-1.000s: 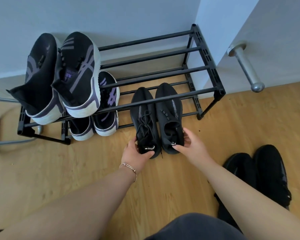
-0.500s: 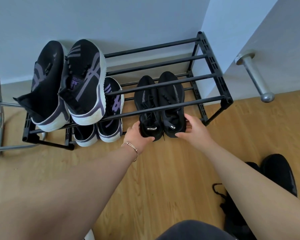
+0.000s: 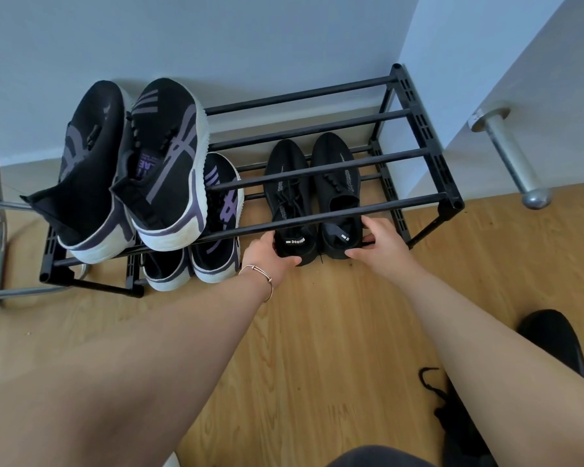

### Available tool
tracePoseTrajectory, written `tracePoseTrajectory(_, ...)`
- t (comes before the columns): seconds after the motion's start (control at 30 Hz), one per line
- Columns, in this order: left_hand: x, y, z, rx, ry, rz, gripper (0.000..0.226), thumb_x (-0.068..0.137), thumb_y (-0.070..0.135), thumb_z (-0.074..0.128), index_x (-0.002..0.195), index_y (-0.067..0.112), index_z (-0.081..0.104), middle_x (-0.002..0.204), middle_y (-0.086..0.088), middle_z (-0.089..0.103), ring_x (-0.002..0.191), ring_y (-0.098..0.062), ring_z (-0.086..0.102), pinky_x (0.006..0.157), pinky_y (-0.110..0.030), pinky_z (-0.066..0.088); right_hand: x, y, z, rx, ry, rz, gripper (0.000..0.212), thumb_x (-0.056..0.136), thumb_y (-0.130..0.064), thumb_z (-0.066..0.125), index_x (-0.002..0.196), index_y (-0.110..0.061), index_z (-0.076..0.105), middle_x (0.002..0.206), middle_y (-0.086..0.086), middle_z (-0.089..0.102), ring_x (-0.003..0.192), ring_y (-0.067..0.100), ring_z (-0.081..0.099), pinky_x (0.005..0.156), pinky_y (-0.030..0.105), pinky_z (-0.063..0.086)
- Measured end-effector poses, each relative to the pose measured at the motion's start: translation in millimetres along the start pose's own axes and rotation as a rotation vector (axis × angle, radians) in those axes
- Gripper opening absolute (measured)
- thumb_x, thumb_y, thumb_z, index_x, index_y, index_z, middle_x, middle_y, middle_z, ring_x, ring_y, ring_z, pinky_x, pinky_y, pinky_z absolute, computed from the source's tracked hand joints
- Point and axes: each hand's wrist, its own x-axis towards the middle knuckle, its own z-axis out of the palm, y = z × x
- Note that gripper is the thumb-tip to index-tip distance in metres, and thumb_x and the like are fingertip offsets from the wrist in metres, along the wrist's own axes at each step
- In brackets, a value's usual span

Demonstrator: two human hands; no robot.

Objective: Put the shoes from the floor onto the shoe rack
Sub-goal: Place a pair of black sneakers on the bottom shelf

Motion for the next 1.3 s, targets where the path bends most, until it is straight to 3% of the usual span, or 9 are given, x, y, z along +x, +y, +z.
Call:
tracePoseTrajectory(0.1, -2, 2, 0, 0.043, -0.002, 0.008, 0.067, 0.083, 0.036, 0.079, 0.141, 0.021, 0.051, 0.131, -0.005, 0.063, 0.120, -0.024, 0.061, 0.102, -0.042, 0.052, -1, -1, 0, -0.013, -0.013, -0.017, 0.075, 0.087, -0.024, 0.077, 0.152, -0.027, 0.039, 0.143, -0.006, 0.041, 0.110, 0.008, 0.051, 0.084, 0.018, 0.039)
tracePoseTrajectory(0.2, -7, 8, -1, 0.169, 0.000, 0.026, 0.069, 0.088, 0.038, 0.074, 0.146, 0.016, 0.045, 0.135, -0.011, 0.055, 0.124, -0.028, 0.056, 0.103, -0.040, 0.050, -7, -3, 1, -0.062, 0.016, -0.048, 0.072, 0.088, -0.028, 0.075, 0.151, -0.024, 0.041, 0.142, -0.003, 0.044, 0.118, 0.011, 0.051, 0.098, 0.027, 0.046)
tracePoseTrajectory(0.27, -10, 11, -1, 0.288, -0.007, 0.031, 0.075, 0.092, 0.039, 0.069, 0.154, 0.012, 0.034, 0.144, -0.015, 0.048, 0.132, -0.032, 0.048, 0.110, -0.043, 0.045, -14, -4, 3, -0.148, 0.082, -0.079, 0.070, 0.089, -0.030, 0.074, 0.150, -0.018, 0.043, 0.142, 0.002, 0.047, 0.126, 0.017, 0.050, 0.106, 0.029, 0.041)
tracePoseTrajectory(0.37, -21, 18, 1, 0.457, 0.012, 0.069, 0.083, 0.096, 0.040, 0.063, 0.159, 0.007, 0.018, 0.154, -0.017, 0.037, 0.141, -0.035, 0.037, 0.115, -0.042, 0.036, -23, -8, 9, -0.293, 0.156, -0.125, 0.072, 0.090, -0.030, 0.073, 0.150, -0.009, 0.038, 0.144, 0.009, 0.047, 0.134, 0.024, 0.046, 0.107, 0.031, 0.039)
tracePoseTrajectory(0.53, -48, 22, 8, 0.718, 0.222, 0.236, 0.075, 0.097, 0.039, 0.057, 0.154, 0.005, 0.021, 0.149, -0.016, 0.039, 0.136, -0.035, 0.042, 0.109, -0.042, 0.041, -44, -18, 10, -0.615, 0.242, -0.329, 0.073, 0.088, -0.032, 0.074, 0.146, 0.000, 0.043, 0.137, 0.016, 0.054, 0.128, 0.031, 0.050, 0.101, 0.040, 0.052)
tracePoseTrajectory(0.67, -66, 24, 23, 0.886, 0.203, 0.375, 0.069, 0.102, 0.022, 0.036, 0.161, 0.005, 0.006, 0.167, -0.021, 0.013, 0.154, -0.038, 0.013, 0.124, -0.050, 0.019, -64, -15, 5, -0.869, 0.202, -0.431, 0.073, 0.085, -0.038, 0.074, 0.143, -0.003, 0.047, 0.134, 0.016, 0.056, 0.127, 0.035, 0.051, 0.106, 0.046, 0.045)
tracePoseTrajectory(1.03, -114, 38, 79, 0.981, 0.062, 0.410, 0.078, 0.101, 0.040, 0.041, 0.161, 0.005, 0.005, 0.167, -0.021, 0.008, 0.153, -0.035, 0.015, 0.124, -0.046, 0.019, -133, 37, -41, -0.909, 0.189, -0.247, 0.058, 0.090, -0.040, 0.062, 0.135, -0.003, 0.056, 0.131, 0.014, 0.062, 0.117, 0.033, 0.058, 0.100, 0.046, 0.048)
tracePoseTrajectory(1.2, -138, 58, 131, 0.959, -0.056, 0.402, 0.077, 0.099, 0.041, 0.045, 0.159, 0.006, 0.013, 0.160, -0.017, 0.024, 0.143, -0.034, 0.029, 0.116, -0.040, 0.032, -169, 75, -71, -0.901, 0.306, -0.127, 0.052, 0.089, -0.038, 0.065, 0.122, 0.002, 0.064, 0.115, 0.017, 0.068, 0.102, 0.035, 0.063, 0.086, 0.044, 0.050)
tracePoseTrajectory(1.3, -160, 69, 165, 0.891, -0.144, 0.386, 0.077, 0.100, 0.045, 0.045, 0.158, 0.004, 0.014, 0.153, -0.016, 0.032, 0.138, -0.032, 0.034, 0.111, -0.038, 0.034, -197, 104, -88, -0.857, 0.348, 0.014, 0.052, 0.093, -0.041, 0.061, 0.124, 0.001, 0.062, 0.116, 0.017, 0.066, 0.105, 0.035, 0.060, 0.088, 0.045, 0.050)
